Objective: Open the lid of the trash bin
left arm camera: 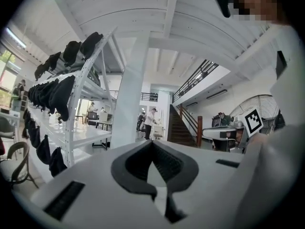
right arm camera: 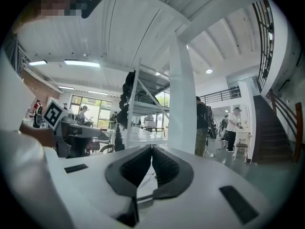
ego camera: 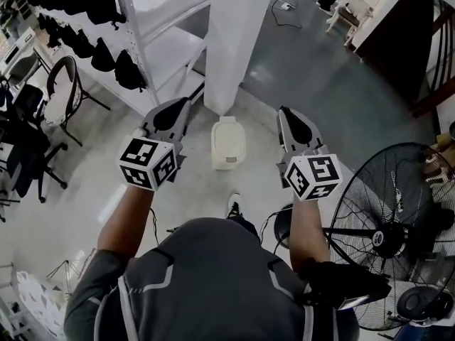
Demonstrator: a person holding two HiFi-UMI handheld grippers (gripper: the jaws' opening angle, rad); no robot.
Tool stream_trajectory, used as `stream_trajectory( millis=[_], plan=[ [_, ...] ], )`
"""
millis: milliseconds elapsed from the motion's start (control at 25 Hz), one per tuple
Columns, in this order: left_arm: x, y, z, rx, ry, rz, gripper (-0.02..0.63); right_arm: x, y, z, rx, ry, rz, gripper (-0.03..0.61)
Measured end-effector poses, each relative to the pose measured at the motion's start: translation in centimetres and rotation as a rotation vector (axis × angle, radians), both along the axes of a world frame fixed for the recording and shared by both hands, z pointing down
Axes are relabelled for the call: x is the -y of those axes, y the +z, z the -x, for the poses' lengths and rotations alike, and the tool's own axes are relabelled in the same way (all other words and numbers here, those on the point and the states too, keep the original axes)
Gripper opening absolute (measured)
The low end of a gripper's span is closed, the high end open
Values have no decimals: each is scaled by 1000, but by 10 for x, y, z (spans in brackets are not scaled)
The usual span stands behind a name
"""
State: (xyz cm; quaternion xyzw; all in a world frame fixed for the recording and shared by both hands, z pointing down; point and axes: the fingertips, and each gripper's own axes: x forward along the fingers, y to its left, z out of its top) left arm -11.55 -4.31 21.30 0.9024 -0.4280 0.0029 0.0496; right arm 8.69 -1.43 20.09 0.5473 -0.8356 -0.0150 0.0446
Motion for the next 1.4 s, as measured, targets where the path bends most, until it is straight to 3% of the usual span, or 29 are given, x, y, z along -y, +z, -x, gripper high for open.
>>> stream_trajectory(
  millis=[400,800,1200,1400],
  plan=[
    [82,9,-68,32,-74,15,8,105,17,-68,30,-82,15,26],
    [120,29,-112,47,-82,71,8,152,36,-100,35,-148,75,28],
    [181,111,-79,82,-83,177,8,216,127,-88,39,-85,188,28],
    [203,172,-59,97,-104,275,8,236,192,-74,29,-85,288,29]
  ],
)
